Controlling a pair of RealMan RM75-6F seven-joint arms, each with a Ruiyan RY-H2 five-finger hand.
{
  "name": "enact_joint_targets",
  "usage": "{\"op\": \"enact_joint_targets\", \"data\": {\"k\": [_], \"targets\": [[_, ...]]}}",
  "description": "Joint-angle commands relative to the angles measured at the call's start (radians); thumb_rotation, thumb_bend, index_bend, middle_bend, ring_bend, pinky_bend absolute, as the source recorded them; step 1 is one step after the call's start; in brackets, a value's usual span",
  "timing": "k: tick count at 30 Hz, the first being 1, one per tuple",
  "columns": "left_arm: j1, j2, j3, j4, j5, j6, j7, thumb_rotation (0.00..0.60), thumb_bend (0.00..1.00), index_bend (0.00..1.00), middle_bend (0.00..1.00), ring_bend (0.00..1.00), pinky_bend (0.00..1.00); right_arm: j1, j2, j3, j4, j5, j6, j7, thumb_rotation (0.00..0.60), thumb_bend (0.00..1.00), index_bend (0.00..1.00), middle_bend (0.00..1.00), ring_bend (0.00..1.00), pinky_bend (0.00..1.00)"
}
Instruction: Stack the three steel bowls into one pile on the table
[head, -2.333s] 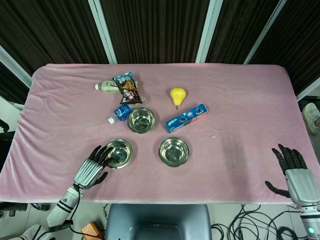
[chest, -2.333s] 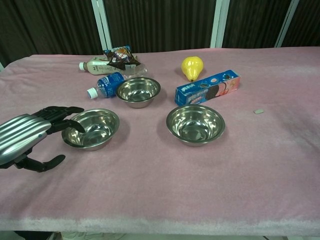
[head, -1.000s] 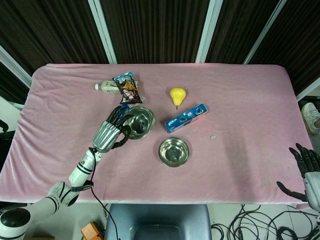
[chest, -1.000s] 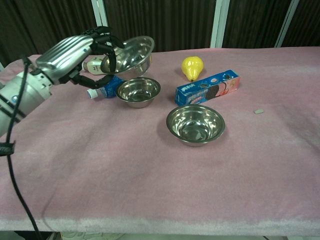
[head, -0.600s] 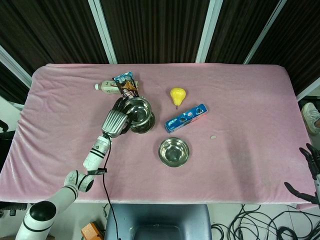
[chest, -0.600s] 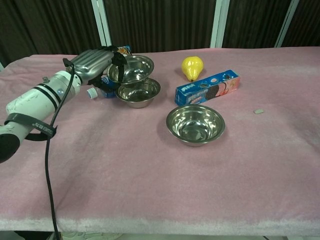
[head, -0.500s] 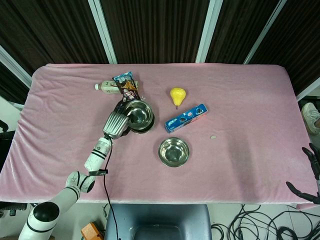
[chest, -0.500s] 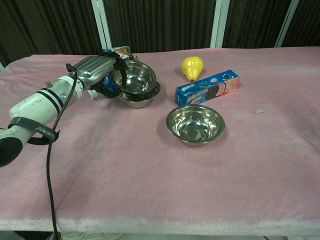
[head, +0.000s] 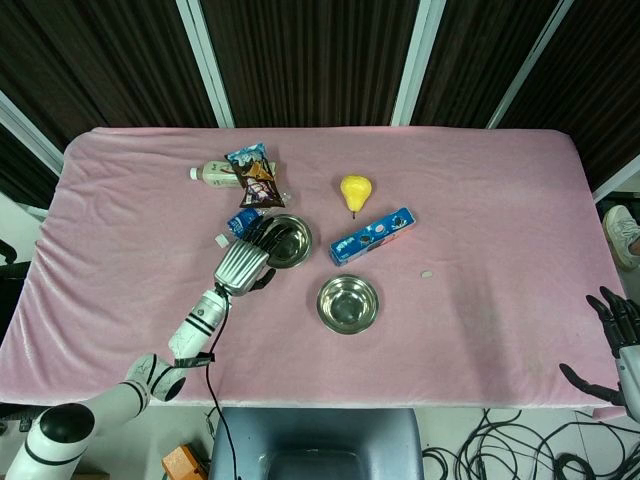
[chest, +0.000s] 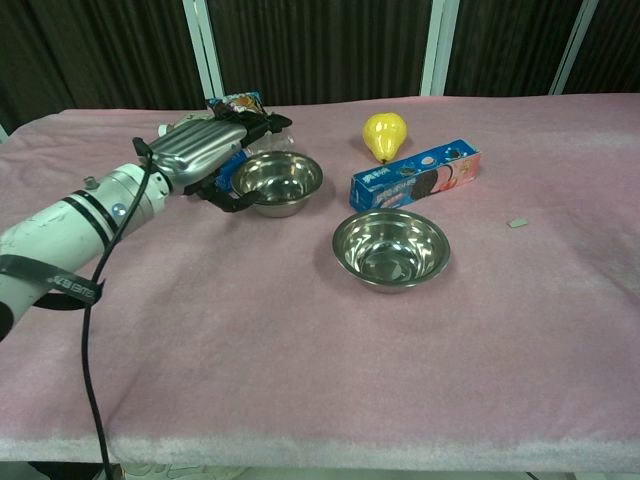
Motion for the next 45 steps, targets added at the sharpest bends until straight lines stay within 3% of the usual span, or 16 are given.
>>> {"op": "enact_joint_targets", "data": {"k": [1, 4, 7, 12, 15, 18, 27, 37, 39, 42, 45], "targets": [[0.123, 0.215, 0.058, -0.339, 0.022, 0.128, 0.149, 0.600, 0.39, 0.00, 0.08, 0.00, 0.04, 0.018, -0.013, -0.008, -0.009, -0.022, -0.026, -0.034, 0.600, 0.31, 0.00, 0.00, 0.00, 0.00], [0.225, 0.351, 0.120, -0.518, 0.041, 0.219, 0.231, 0.600, 0.39, 0.00, 0.08, 0.00, 0.04, 0.060, -0.041, -0.014, -0.007, -0.069, -0.074, -0.089, 0.600, 0.31, 0.00, 0.00, 0.00, 0.00], [0.337, 0.443, 0.184, -0.603, 0.066, 0.338, 0.297, 0.600, 0.39, 0.00, 0.08, 0.00, 0.04, 0.136, -0.082, -0.006, -0.011, -0.112, -0.163, -0.171, 0.600, 0.31, 0.00, 0.00, 0.00, 0.00], [0.480, 0.487, 0.226, -0.547, 0.079, 0.498, 0.273, 0.600, 0.39, 0.00, 0.08, 0.00, 0.03, 0.318, -0.160, 0.013, -0.038, -0.123, -0.433, -0.232, 0.600, 0.31, 0.11, 0.00, 0.00, 0.00], [0.525, 0.494, 0.222, -0.506, 0.066, 0.535, 0.237, 0.600, 0.39, 0.00, 0.07, 0.00, 0.03, 0.418, -0.242, 0.050, -0.015, -0.078, -0.575, -0.273, 0.600, 0.31, 0.19, 0.00, 0.00, 0.00], [0.553, 0.491, 0.214, -0.476, 0.059, 0.554, 0.206, 0.600, 0.39, 0.00, 0.07, 0.00, 0.03, 0.488, -0.344, 0.084, 0.044, -0.052, -0.640, -0.341, 0.600, 0.31, 0.24, 0.00, 0.00, 0.00], [0.589, 0.493, 0.179, -0.450, 0.033, 0.545, 0.183, 0.600, 0.39, 0.00, 0.03, 0.00, 0.02, 0.623, -0.564, 0.098, 0.242, -0.078, -0.677, -0.356, 0.600, 0.31, 0.39, 0.00, 0.00, 0.00], [0.638, 0.505, 0.162, -0.436, 0.035, 0.576, 0.158, 0.600, 0.40, 0.00, 0.03, 0.00, 0.02, 0.706, -0.643, 0.076, 0.376, -0.075, -0.697, -0.243, 0.600, 0.34, 0.55, 0.00, 0.00, 0.00], [0.643, 0.505, 0.159, -0.434, 0.040, 0.582, 0.154, 0.600, 0.40, 0.00, 0.03, 0.00, 0.02, 0.714, -0.655, 0.071, 0.394, -0.076, -0.687, -0.227, 0.600, 0.37, 0.60, 0.00, 0.00, 0.00], [0.646, 0.504, 0.153, -0.431, 0.048, 0.583, 0.149, 0.600, 0.40, 0.00, 0.03, 0.00, 0.02, 0.722, -0.665, 0.061, 0.424, -0.077, -0.673, -0.225, 0.600, 0.48, 0.70, 0.01, 0.00, 0.00], [0.648, 0.505, 0.149, -0.430, 0.051, 0.578, 0.142, 0.600, 0.40, 0.00, 0.03, 0.00, 0.02, 0.725, -0.666, 0.061, 0.443, -0.070, -0.662, -0.234, 0.600, 0.61, 0.73, 0.02, 0.00, 0.00]]}}
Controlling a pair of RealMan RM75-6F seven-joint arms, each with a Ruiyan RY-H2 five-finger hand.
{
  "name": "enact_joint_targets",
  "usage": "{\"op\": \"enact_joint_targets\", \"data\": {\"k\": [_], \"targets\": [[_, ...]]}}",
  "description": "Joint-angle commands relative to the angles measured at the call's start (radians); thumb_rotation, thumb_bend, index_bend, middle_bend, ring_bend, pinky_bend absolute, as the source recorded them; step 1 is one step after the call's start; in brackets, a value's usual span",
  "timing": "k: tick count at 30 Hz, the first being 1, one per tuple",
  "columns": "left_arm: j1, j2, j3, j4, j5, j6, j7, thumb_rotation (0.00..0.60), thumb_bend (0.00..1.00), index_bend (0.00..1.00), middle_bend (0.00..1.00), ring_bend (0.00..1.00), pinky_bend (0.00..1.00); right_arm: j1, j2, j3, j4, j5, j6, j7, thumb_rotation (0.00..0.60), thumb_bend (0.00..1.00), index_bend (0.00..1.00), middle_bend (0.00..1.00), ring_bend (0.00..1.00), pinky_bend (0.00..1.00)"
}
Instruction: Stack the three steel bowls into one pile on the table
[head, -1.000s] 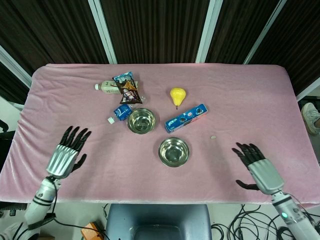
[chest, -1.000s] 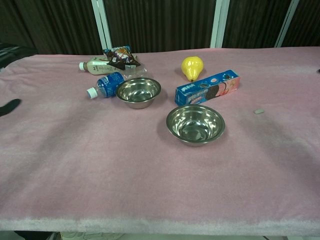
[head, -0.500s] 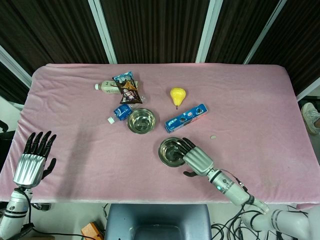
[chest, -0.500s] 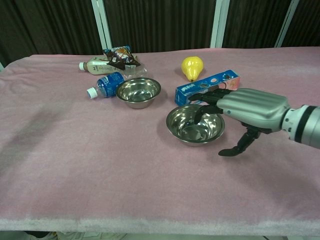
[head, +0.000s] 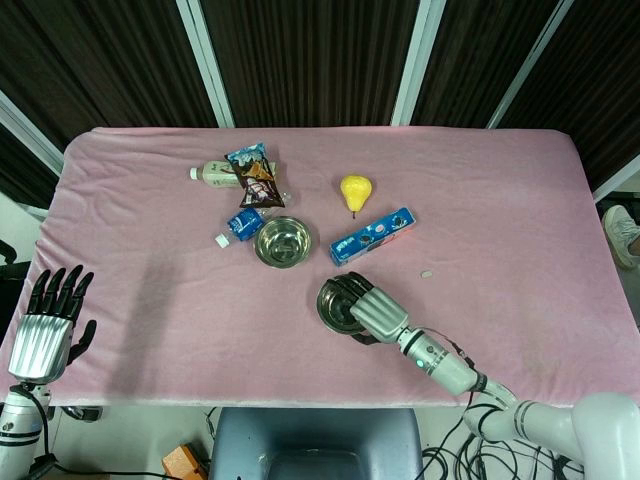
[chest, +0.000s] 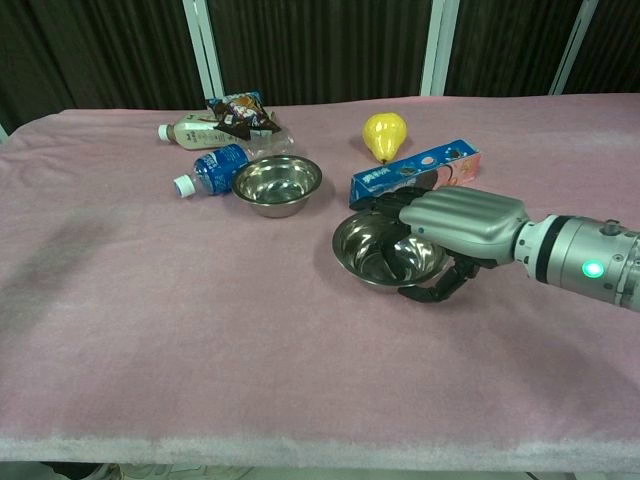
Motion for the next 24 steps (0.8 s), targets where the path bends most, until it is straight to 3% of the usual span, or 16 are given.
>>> {"op": "enact_joint_targets", "data": {"k": [1, 8, 15, 20, 24], "targets": [[0.002, 0.001, -0.003, 0.001, 0.003, -0.004, -0.005, 0.600, 0.40, 0.00, 0.03, 0.00, 0.02, 0.006, -0.002, 0.002, 0.018, 0.010, 0.014, -0.018, 0.600, 0.63, 0.73, 0.02, 0.00, 0.00], [0.009, 0.003, -0.010, 0.011, 0.000, -0.025, -0.028, 0.600, 0.40, 0.00, 0.03, 0.00, 0.02, 0.034, 0.015, 0.049, 0.026, 0.053, 0.034, -0.053, 0.600, 0.65, 0.73, 0.02, 0.00, 0.00], [0.029, 0.000, -0.018, 0.039, -0.010, -0.025, -0.074, 0.600, 0.40, 0.00, 0.03, 0.00, 0.02, 0.102, 0.010, 0.145, 0.013, 0.115, 0.038, -0.177, 0.600, 0.65, 0.71, 0.02, 0.00, 0.00], [0.048, -0.007, -0.027, 0.071, -0.023, -0.020, -0.113, 0.600, 0.40, 0.00, 0.03, 0.00, 0.03, 0.198, -0.044, 0.222, 0.033, 0.172, -0.009, -0.315, 0.600, 0.65, 0.71, 0.03, 0.00, 0.00], [0.059, -0.007, -0.034, 0.095, -0.037, -0.028, -0.151, 0.600, 0.40, 0.00, 0.03, 0.00, 0.02, 0.291, -0.140, 0.274, 0.097, 0.230, -0.053, -0.426, 0.600, 0.65, 0.71, 0.03, 0.00, 0.00]]}}
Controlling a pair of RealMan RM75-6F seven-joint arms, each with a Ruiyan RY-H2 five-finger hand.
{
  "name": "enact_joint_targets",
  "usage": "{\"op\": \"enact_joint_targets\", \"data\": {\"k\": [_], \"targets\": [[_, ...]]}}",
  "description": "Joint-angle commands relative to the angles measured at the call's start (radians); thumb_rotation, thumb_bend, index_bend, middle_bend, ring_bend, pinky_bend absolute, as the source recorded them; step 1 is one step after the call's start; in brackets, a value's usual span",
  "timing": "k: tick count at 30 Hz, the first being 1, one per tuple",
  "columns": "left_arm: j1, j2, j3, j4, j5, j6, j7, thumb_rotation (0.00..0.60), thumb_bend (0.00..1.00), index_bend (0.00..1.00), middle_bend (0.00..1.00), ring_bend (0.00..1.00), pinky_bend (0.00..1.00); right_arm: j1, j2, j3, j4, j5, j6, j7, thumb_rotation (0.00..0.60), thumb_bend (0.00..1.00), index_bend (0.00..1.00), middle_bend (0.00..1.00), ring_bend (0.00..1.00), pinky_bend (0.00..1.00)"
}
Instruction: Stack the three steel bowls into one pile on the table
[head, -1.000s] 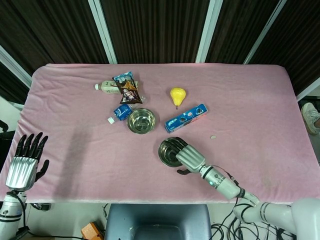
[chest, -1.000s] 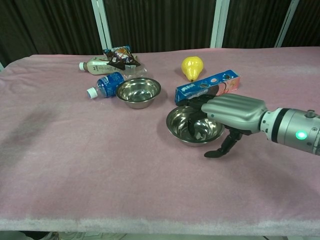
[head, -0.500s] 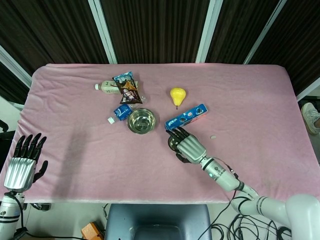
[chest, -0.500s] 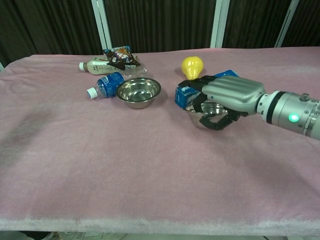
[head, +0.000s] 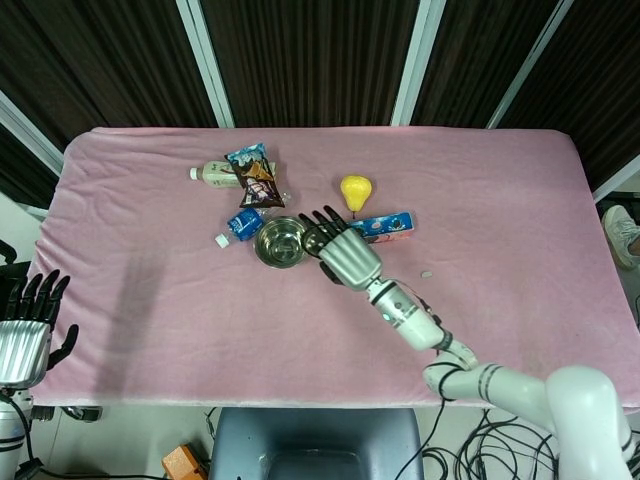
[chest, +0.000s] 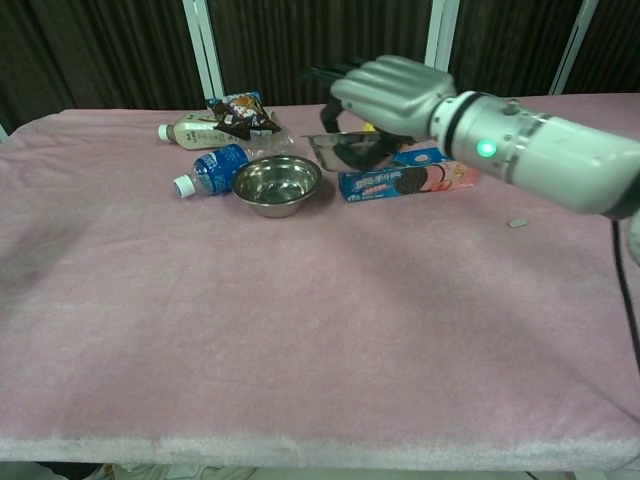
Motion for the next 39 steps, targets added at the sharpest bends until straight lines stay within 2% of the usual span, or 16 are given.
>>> {"op": "enact_joint_targets", "data": {"k": [1, 5, 12, 15, 17, 20, 22, 24, 27, 29, 32, 33, 35, 36, 38, 39], "targets": [[0.010, 0.001, -0.007, 0.016, -0.012, -0.007, -0.027, 0.600, 0.40, 0.00, 0.03, 0.00, 0.02, 0.103, -0.107, 0.057, 0.083, 0.064, -0.052, -0.121, 0.600, 0.65, 0.71, 0.03, 0.00, 0.00], [0.020, 0.003, -0.013, 0.031, -0.021, -0.008, -0.052, 0.600, 0.40, 0.00, 0.03, 0.00, 0.02, 0.188, -0.222, 0.075, 0.226, 0.098, -0.081, -0.188, 0.600, 0.65, 0.71, 0.03, 0.00, 0.00], [0.053, -0.001, -0.017, 0.045, -0.031, 0.009, -0.087, 0.600, 0.40, 0.00, 0.03, 0.00, 0.02, 0.298, -0.390, 0.092, 0.519, 0.175, -0.174, -0.204, 0.600, 0.65, 0.67, 0.03, 0.00, 0.00], [0.058, -0.004, -0.023, 0.059, -0.041, 0.002, -0.112, 0.600, 0.40, 0.00, 0.03, 0.00, 0.02, 0.308, -0.418, 0.111, 0.568, 0.219, -0.200, -0.198, 0.600, 0.51, 0.46, 0.01, 0.00, 0.00], [0.059, -0.006, -0.028, 0.067, -0.045, -0.004, -0.138, 0.600, 0.40, 0.00, 0.03, 0.00, 0.02, 0.304, -0.408, 0.123, 0.546, 0.243, -0.216, -0.160, 0.600, 0.36, 0.26, 0.00, 0.00, 0.00], [0.059, -0.012, -0.030, 0.081, -0.043, -0.007, -0.150, 0.600, 0.40, 0.00, 0.03, 0.00, 0.02, 0.283, -0.357, 0.127, 0.458, 0.257, -0.226, -0.088, 0.600, 0.27, 0.09, 0.00, 0.00, 0.00], [0.059, -0.015, -0.030, 0.083, -0.038, -0.004, -0.148, 0.600, 0.40, 0.00, 0.03, 0.00, 0.02, 0.253, -0.298, 0.124, 0.354, 0.275, -0.250, -0.049, 0.600, 0.25, 0.03, 0.00, 0.00, 0.00], [0.062, -0.015, -0.031, 0.079, -0.032, 0.008, -0.141, 0.600, 0.40, 0.00, 0.03, 0.00, 0.02, 0.204, -0.215, 0.104, 0.212, 0.279, -0.260, -0.022, 0.600, 0.24, 0.00, 0.00, 0.00, 0.00], [0.068, -0.008, -0.031, 0.067, -0.019, 0.029, -0.134, 0.600, 0.40, 0.00, 0.03, 0.00, 0.02, 0.067, -0.002, 0.024, -0.111, 0.243, -0.198, -0.020, 0.600, 0.24, 0.00, 0.00, 0.00, 0.00], [0.072, 0.008, -0.020, 0.046, -0.002, 0.036, -0.138, 0.600, 0.40, 0.00, 0.03, 0.00, 0.02, -0.070, 0.199, -0.071, -0.364, 0.193, -0.085, -0.071, 0.600, 0.24, 0.00, 0.00, 0.00, 0.00], [0.082, 0.035, -0.007, -0.004, 0.007, 0.033, -0.123, 0.600, 0.40, 0.00, 0.03, 0.00, 0.02, -0.237, 0.417, -0.189, -0.598, 0.171, 0.061, -0.150, 0.600, 0.24, 0.00, 0.00, 0.00, 0.00], [0.088, 0.050, -0.002, -0.038, 0.004, 0.027, -0.108, 0.600, 0.40, 0.00, 0.03, 0.00, 0.03, -0.316, 0.494, -0.242, -0.668, 0.160, 0.143, -0.178, 0.600, 0.24, 0.00, 0.00, 0.00, 0.00], [0.096, 0.078, 0.005, -0.105, -0.004, 0.013, -0.074, 0.600, 0.40, 0.00, 0.03, 0.00, 0.03, -0.459, 0.576, -0.327, -0.723, 0.143, 0.305, -0.198, 0.600, 0.24, 0.00, 0.00, 0.00, 0.00], [0.100, 0.089, 0.007, -0.134, -0.009, 0.007, -0.057, 0.600, 0.40, 0.00, 0.03, 0.00, 0.03, -0.521, 0.588, -0.355, -0.719, 0.139, 0.379, -0.196, 0.600, 0.24, 0.00, 0.00, 0.00, 0.00], [0.108, 0.106, 0.010, -0.182, -0.021, -0.004, -0.029, 0.600, 0.40, 0.00, 0.03, 0.00, 0.03, -0.616, 0.588, -0.390, -0.689, 0.139, 0.490, -0.187, 0.600, 0.24, 0.00, 0.00, 0.00, 0.00], [0.109, 0.109, 0.010, -0.190, -0.022, -0.005, -0.023, 0.600, 0.40, 0.00, 0.03, 0.00, 0.03, -0.626, 0.584, -0.393, -0.684, 0.133, 0.504, -0.184, 0.600, 0.24, 0.00, 0.00, 0.00, 0.00]]}}
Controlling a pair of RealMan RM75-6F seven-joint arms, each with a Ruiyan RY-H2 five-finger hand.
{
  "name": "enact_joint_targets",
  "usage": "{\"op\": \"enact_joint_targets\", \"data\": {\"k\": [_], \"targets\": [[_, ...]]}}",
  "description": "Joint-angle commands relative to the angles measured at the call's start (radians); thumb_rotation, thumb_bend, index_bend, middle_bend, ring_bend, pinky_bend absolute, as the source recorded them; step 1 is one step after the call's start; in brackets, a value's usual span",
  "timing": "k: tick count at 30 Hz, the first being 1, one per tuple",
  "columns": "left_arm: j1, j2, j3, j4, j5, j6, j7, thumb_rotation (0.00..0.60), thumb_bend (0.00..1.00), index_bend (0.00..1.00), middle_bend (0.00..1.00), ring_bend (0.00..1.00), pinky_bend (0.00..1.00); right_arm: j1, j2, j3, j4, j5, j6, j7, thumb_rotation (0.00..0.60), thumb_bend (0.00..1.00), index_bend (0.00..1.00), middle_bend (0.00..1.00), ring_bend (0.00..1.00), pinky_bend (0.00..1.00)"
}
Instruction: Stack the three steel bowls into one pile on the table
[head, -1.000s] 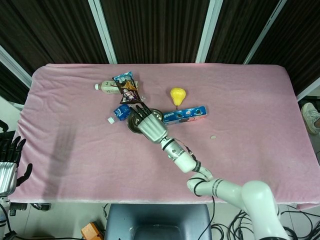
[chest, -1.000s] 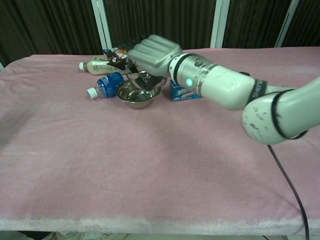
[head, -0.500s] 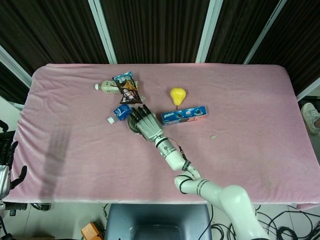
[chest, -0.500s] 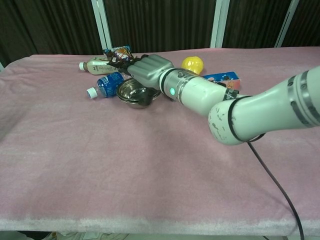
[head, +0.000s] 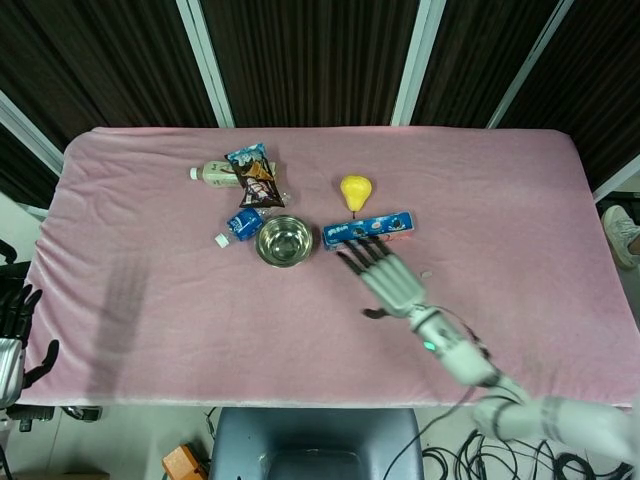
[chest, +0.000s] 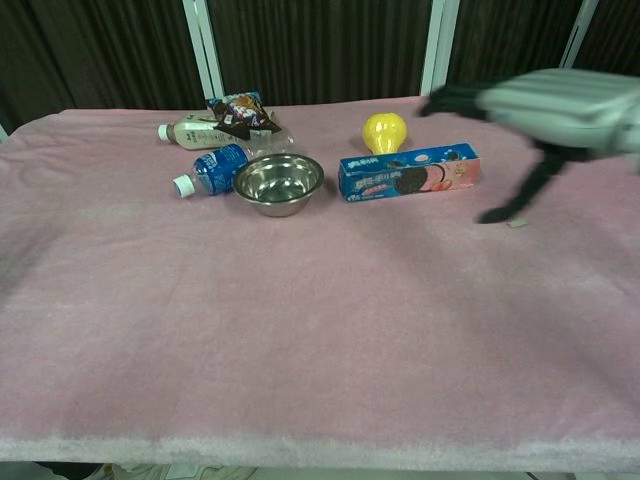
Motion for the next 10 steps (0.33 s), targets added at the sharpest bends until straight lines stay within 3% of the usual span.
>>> {"op": "enact_joint_targets", "data": {"k": [1, 3, 5, 7, 10], "targets": [[0.017, 0.040, 0.011, -0.082, -0.017, -0.021, 0.055, 0.600, 0.40, 0.00, 0.03, 0.00, 0.03, -0.349, 0.163, -0.218, -0.094, -0.057, 0.378, -0.045, 0.600, 0.24, 0.00, 0.00, 0.00, 0.00], [0.020, 0.044, 0.014, -0.098, -0.020, -0.025, 0.067, 0.600, 0.40, 0.00, 0.03, 0.00, 0.03, -0.380, 0.157, -0.225, -0.071, -0.053, 0.410, -0.029, 0.600, 0.24, 0.00, 0.00, 0.00, 0.00], [0.029, 0.055, 0.023, -0.138, -0.023, -0.029, 0.117, 0.600, 0.40, 0.00, 0.03, 0.00, 0.04, -0.446, 0.129, -0.231, 0.004, -0.046, 0.470, 0.073, 0.600, 0.24, 0.00, 0.00, 0.00, 0.00], [0.032, 0.057, 0.022, -0.165, -0.022, -0.027, 0.149, 0.600, 0.40, 0.00, 0.04, 0.00, 0.04, -0.470, 0.094, -0.211, 0.081, -0.044, 0.483, 0.173, 0.600, 0.24, 0.00, 0.00, 0.00, 0.00], [0.037, 0.053, 0.018, -0.168, -0.019, -0.016, 0.155, 0.600, 0.40, 0.00, 0.04, 0.00, 0.04, -0.468, 0.080, -0.192, 0.136, -0.073, 0.483, 0.210, 0.600, 0.24, 0.00, 0.00, 0.00, 0.00]]}}
